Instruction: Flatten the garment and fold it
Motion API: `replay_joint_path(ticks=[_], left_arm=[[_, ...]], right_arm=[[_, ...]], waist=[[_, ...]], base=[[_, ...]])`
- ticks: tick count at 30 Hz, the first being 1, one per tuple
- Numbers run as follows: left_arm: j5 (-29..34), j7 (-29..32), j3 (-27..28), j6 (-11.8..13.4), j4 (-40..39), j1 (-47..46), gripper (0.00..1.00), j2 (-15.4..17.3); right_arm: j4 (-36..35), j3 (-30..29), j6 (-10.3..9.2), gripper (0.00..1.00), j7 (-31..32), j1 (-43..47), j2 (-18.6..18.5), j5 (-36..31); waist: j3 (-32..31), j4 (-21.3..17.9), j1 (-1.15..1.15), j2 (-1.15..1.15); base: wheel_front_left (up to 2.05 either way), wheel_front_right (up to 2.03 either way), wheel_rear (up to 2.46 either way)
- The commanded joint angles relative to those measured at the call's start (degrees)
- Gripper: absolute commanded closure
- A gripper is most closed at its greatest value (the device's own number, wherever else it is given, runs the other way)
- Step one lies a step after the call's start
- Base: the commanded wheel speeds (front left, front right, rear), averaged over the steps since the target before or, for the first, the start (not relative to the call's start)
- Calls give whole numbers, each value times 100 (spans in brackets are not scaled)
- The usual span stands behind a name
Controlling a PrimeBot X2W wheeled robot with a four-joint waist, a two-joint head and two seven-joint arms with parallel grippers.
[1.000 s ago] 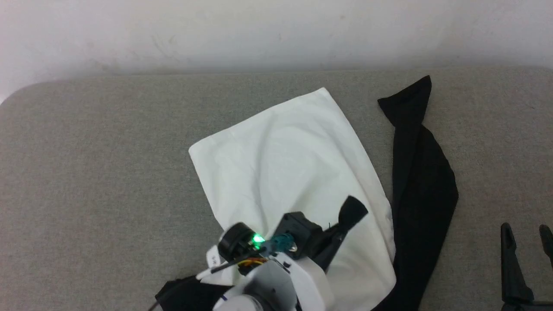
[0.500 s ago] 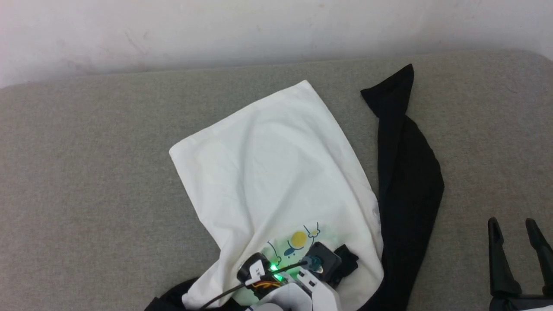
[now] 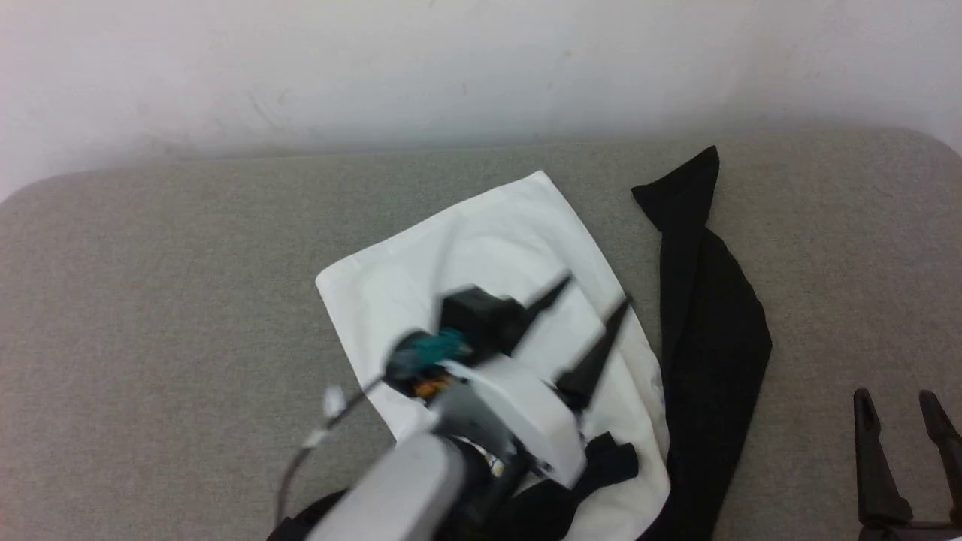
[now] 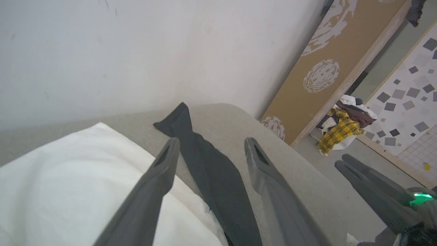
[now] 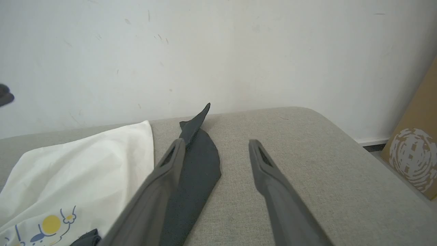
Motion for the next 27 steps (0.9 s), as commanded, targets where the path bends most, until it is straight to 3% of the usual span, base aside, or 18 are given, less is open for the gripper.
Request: replay_joint_path(ticks=[1, 6, 9, 16, 21, 27], left_arm=[[32, -169, 252, 139, -346, -79, 0, 167], [355, -868, 1259, 667, -1547, 281, 0, 913], [402, -1287, 1821, 842, -2085, 814, 0, 1337], [687, -1974, 2751, 1255, -2425, 2693, 0, 2155], [760, -2220, 2922, 1436, -2301, 3730, 0, 2130], [622, -2327, 2811, 1199, -2090, 3782, 0, 1814]], right_arm=[[-16, -14, -5, 0, -2, 53, 14, 28], [-26, -44, -5, 0, -22, 110, 14, 72], [-19, -52, -5, 0, -54, 126, 14, 92], [22, -27, -5, 0, -112, 155, 14, 129], [62, -15, -5, 0, -144, 222, 14, 176], [93, 53, -5, 0, -150, 204, 14, 167]], waist=[[-97, 81, 0, 0], [-140, 127, 0, 0], [-126, 140, 0, 0], [-58, 147, 0, 0], [38, 246, 0, 0], [112, 384, 0, 0]], base=[[0, 0, 0], [0, 0, 0], [0, 0, 0], [0, 0, 0], [0, 0, 0], [0, 0, 0]])
